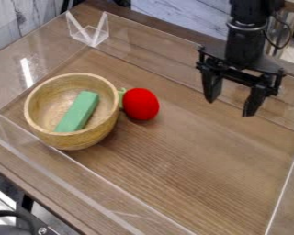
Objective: Move the red fruit to the left
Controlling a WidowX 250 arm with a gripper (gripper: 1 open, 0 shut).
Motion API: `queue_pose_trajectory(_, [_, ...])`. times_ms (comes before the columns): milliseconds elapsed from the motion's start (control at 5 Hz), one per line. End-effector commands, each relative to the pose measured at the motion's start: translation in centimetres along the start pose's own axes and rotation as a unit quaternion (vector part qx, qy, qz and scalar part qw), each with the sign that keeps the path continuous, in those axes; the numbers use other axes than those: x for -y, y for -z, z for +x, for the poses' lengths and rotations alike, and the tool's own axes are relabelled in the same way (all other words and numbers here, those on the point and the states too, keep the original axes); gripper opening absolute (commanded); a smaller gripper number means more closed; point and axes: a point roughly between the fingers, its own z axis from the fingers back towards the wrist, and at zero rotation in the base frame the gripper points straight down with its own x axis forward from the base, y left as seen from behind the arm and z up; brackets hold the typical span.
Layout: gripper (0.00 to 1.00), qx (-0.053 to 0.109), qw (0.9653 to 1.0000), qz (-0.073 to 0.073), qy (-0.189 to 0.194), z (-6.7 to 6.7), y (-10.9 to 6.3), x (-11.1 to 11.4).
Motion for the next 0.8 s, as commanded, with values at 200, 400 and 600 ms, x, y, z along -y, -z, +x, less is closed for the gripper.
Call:
queue_pose_trajectory(200, [1.00,0.014,0.9996,-0.001,-0.024,0.4,-0.1,-2.0])
queue_pose_trajectory(400, [1.00,0.014,0.9987,0.003,-0.049,0.6,-0.4,-2.3])
queue_pose_trajectory(600, [1.00,0.002,0.9979,0.006,-0.065,0.9,0.0,-1.4])
